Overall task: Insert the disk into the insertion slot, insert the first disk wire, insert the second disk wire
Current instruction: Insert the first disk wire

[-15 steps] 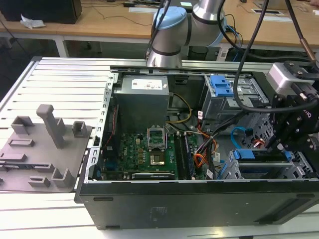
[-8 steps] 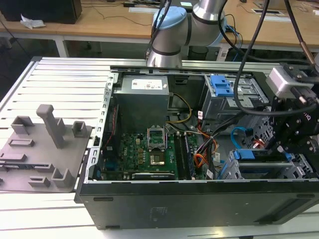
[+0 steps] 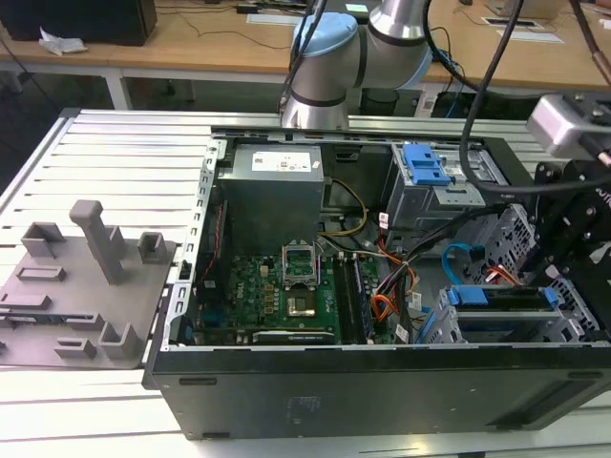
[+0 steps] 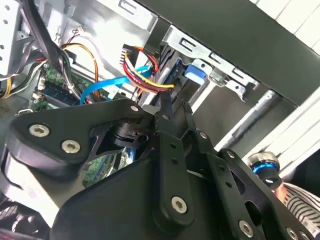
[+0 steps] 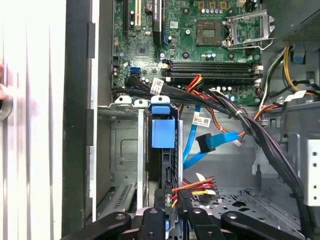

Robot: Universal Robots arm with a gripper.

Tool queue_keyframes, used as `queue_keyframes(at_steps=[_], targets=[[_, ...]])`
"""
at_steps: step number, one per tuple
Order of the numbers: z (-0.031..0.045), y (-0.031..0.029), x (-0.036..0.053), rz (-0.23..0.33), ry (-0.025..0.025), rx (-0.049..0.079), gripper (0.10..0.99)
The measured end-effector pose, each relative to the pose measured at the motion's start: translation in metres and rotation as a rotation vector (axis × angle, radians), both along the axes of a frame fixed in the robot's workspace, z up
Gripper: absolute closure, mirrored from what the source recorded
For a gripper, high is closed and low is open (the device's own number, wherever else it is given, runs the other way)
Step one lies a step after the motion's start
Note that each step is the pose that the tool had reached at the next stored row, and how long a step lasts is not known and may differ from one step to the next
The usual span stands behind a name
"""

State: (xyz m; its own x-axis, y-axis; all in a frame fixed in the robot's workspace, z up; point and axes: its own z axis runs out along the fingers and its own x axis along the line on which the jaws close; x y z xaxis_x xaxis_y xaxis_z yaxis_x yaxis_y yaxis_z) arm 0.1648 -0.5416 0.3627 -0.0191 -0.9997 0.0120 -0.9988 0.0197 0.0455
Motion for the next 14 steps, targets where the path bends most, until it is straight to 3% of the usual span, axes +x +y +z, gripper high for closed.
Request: queue_keyframes(at_steps=[5, 10, 11, 13, 14], targets=[[0.0132, 0.0000, 0.0000, 0.000, 0.0000, 0.000, 0.839], [0.0132, 0.0000, 0.0000, 0.000, 0.0000, 0.001, 0.839], [0.0132, 0.0000, 0.0000, 0.000, 0.0000, 0.001, 0.851], [0.0132, 0.0000, 0.0000, 0.000, 0.0000, 0.001, 0.980], [0.0132, 0.0000, 0.0000, 0.000, 0.0000, 0.001, 0.980]])
